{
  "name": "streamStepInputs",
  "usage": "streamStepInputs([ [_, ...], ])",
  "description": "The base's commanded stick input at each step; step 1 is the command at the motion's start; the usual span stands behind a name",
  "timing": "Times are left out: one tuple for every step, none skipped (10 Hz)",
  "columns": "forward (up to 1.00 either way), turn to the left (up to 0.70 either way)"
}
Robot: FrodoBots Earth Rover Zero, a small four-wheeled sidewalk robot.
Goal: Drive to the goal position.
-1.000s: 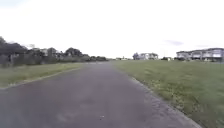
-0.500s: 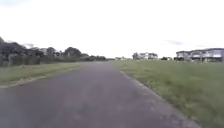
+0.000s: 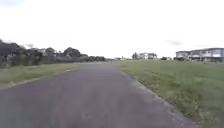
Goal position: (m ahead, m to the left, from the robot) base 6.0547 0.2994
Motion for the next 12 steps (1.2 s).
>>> streamStepInputs([
  [0.70,0.00],
  [0.70,0.00],
  [0.70,0.00],
  [0.70,0.00],
  [0.70,0.00],
  [0.70,0.00],
  [0.70,0.00],
  [0.70,0.00],
  [0.70,0.00],
  [0.70,0.00],
  [0.70,0.00],
  [0.70,0.00],
])
